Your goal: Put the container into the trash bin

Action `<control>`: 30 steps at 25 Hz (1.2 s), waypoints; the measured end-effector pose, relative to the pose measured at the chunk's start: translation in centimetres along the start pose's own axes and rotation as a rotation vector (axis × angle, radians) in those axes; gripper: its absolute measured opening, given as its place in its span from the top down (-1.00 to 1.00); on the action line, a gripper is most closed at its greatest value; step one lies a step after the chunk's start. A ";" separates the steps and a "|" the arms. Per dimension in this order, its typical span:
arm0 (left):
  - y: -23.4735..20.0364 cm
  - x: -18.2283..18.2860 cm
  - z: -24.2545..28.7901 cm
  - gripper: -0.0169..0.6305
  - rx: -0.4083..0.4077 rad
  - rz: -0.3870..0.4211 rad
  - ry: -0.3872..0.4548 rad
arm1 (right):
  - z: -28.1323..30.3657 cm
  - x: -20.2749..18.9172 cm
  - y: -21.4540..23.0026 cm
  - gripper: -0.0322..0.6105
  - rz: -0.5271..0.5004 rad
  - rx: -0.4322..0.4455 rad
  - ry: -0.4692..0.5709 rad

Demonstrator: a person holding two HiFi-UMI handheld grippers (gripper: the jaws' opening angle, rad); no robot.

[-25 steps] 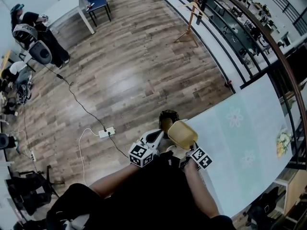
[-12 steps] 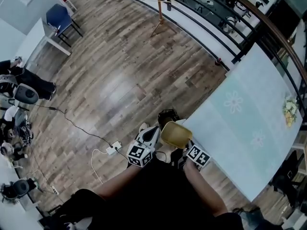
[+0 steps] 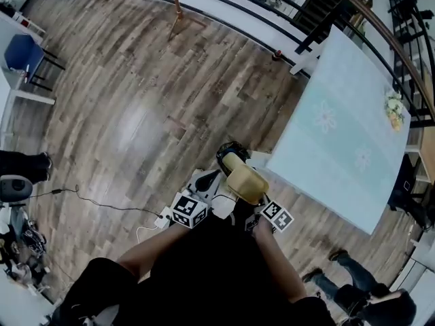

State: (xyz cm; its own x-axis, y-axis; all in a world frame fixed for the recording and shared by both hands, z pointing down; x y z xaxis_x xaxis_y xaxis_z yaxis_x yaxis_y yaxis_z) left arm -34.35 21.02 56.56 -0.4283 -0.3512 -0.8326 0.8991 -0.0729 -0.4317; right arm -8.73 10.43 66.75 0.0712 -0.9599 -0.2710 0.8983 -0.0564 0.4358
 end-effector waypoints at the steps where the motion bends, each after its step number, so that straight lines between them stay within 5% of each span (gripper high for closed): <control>1: -0.6 0.2 0.0 0.91 -0.017 0.002 -0.008 | -0.1 -0.4 -0.1 0.76 0.011 -0.016 0.013; 11: -4.3 0.8 2.6 0.91 -0.089 0.043 -0.133 | 5.2 -3.1 0.5 0.76 0.182 -0.123 0.092; 17: -6.5 -3.4 4.3 0.91 -0.135 0.046 -0.263 | 13.0 -6.5 2.3 0.76 0.257 -0.166 0.103; 30: -8.9 -11.4 7.1 0.91 -0.194 0.055 -0.372 | 26.2 -8.9 10.8 0.76 0.147 -0.229 0.076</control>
State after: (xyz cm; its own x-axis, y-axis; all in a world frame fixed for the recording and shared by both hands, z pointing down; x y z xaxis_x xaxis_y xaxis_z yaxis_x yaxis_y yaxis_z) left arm -36.79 19.03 72.35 -0.2859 -0.6653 -0.6897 0.8707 0.1203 -0.4769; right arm -11.02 11.21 96.41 0.2324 -0.9294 -0.2868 0.9499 0.1535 0.2724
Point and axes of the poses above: the fingertips, and each gripper's own axes: z forward along the fingers, y to its right, x out of its top, the point moved 7 cm from there along -z, backward along the fingers, and after that the axes turned 1 degree about x, right-handed, at the moved point
